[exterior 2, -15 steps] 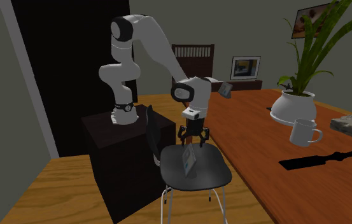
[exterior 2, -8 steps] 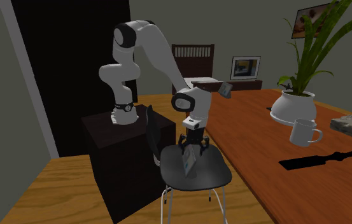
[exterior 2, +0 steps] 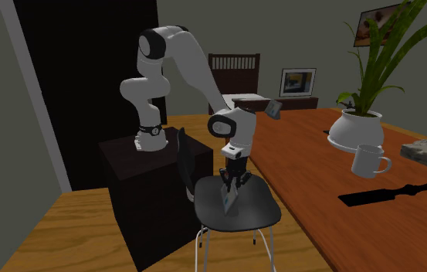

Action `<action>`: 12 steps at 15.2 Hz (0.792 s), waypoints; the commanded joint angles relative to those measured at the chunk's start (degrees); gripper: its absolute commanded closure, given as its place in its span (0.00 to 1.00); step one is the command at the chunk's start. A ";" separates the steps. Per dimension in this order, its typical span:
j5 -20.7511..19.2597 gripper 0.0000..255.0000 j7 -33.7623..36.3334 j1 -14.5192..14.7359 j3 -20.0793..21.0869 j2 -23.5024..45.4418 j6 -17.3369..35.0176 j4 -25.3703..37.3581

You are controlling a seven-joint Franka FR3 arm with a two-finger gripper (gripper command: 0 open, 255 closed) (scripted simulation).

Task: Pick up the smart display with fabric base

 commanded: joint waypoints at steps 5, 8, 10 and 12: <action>-0.01 1.00 0.03 0.01 -0.02 0.08 0.03 0.01; 1.06 1.00 -0.86 -0.68 0.92 -2.02 -1.30 -0.72; 1.81 1.00 -1.48 -1.14 1.54 -3.40 -2.21 -1.14; 2.58 1.00 -2.11 -1.58 2.15 -4.76 -3.14 -1.51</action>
